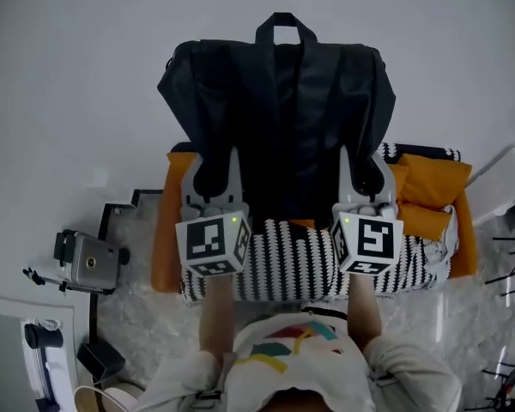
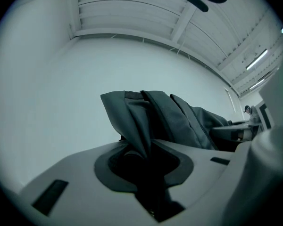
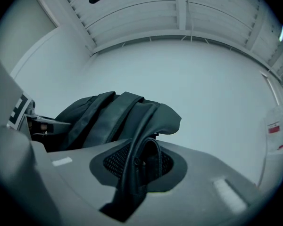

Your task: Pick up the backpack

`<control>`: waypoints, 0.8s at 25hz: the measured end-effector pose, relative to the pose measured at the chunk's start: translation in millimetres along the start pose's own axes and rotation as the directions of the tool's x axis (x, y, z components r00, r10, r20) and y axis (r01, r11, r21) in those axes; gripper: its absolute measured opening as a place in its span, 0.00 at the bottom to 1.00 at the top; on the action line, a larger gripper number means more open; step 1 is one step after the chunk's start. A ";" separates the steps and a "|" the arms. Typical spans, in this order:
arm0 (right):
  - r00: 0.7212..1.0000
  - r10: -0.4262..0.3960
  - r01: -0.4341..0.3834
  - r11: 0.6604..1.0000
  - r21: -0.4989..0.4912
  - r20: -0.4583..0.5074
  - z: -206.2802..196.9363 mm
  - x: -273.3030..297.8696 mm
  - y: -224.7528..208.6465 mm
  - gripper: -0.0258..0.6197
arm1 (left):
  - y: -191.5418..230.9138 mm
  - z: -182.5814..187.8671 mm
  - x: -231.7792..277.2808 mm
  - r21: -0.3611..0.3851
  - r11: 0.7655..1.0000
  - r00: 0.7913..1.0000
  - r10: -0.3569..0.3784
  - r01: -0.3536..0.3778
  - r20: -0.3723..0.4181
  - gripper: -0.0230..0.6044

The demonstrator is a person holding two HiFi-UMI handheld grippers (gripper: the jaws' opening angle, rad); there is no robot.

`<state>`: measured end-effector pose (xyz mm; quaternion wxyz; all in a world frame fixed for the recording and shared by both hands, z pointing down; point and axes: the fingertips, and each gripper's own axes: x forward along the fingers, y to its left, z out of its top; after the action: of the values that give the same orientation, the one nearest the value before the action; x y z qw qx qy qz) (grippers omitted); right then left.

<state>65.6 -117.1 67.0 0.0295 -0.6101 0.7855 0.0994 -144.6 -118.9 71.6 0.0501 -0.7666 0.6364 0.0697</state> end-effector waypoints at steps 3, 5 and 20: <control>1.000 0.014 -0.014 1.000 0.011 0.016 11.5 -34.3 5.9 0.17 | -7.1 13.0 -34.0 0.017 1.000 1.000 -0.001 0.001 0.017 0.20; 1.000 0.022 -0.022 1.000 0.017 0.017 18.2 -37.5 6.8 0.17 | -7.3 19.2 -37.7 0.020 1.000 1.000 0.013 -0.013 0.012 0.20; 0.997 0.067 -0.068 0.997 0.033 0.043 19.7 -60.9 8.8 0.17 | -20.8 18.6 -58.7 0.060 0.997 0.999 0.050 -0.049 -0.011 0.20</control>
<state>71.1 -53.2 59.0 0.0530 -0.5803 0.8066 0.0996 -135.5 -55.0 63.0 0.0672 -0.7490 0.6575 0.0469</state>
